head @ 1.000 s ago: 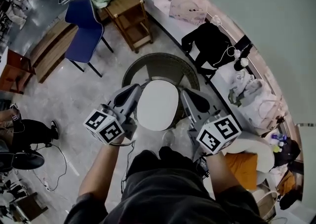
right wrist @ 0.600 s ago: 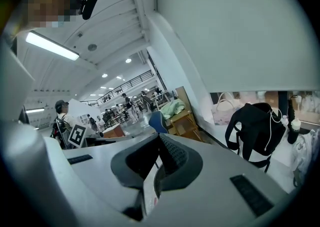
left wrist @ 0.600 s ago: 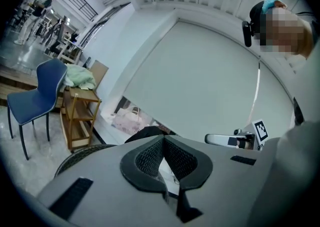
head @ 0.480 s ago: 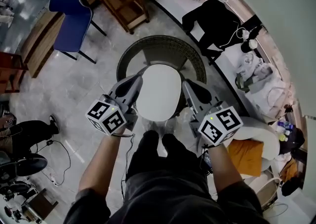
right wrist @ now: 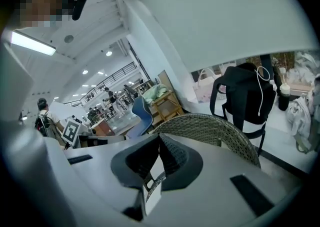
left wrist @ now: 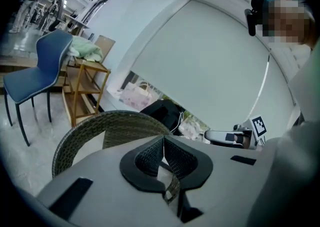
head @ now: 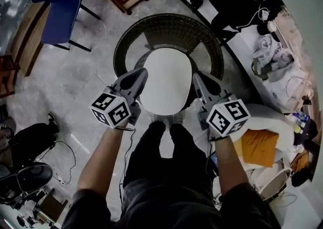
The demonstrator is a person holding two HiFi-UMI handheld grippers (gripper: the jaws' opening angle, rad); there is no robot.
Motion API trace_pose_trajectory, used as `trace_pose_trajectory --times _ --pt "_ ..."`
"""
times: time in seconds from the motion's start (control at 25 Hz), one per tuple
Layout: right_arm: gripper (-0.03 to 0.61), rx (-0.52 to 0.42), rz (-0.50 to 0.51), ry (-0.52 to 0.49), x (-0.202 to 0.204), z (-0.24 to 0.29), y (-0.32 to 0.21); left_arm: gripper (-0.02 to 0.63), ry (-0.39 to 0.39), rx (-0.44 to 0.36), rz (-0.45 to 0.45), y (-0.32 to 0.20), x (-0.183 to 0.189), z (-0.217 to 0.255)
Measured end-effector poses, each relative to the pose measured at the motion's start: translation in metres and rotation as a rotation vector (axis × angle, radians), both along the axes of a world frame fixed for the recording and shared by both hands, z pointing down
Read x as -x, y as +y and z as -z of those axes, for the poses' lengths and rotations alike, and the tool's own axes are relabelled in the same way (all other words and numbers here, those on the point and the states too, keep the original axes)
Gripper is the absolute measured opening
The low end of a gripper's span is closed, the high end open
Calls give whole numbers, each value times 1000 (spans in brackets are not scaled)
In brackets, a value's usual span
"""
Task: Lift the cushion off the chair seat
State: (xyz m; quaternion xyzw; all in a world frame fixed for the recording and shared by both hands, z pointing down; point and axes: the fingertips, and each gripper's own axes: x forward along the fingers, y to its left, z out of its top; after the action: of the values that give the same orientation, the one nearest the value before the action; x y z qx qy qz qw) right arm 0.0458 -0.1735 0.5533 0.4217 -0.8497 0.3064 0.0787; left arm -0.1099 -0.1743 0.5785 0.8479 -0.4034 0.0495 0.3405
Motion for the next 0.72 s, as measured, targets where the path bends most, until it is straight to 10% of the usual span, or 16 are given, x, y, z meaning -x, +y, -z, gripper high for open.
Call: trace_pose_trajectory --times 0.72 --pt "37 245 -69 122 -10 -222 10 121 -96 230 -13 9 34 -216"
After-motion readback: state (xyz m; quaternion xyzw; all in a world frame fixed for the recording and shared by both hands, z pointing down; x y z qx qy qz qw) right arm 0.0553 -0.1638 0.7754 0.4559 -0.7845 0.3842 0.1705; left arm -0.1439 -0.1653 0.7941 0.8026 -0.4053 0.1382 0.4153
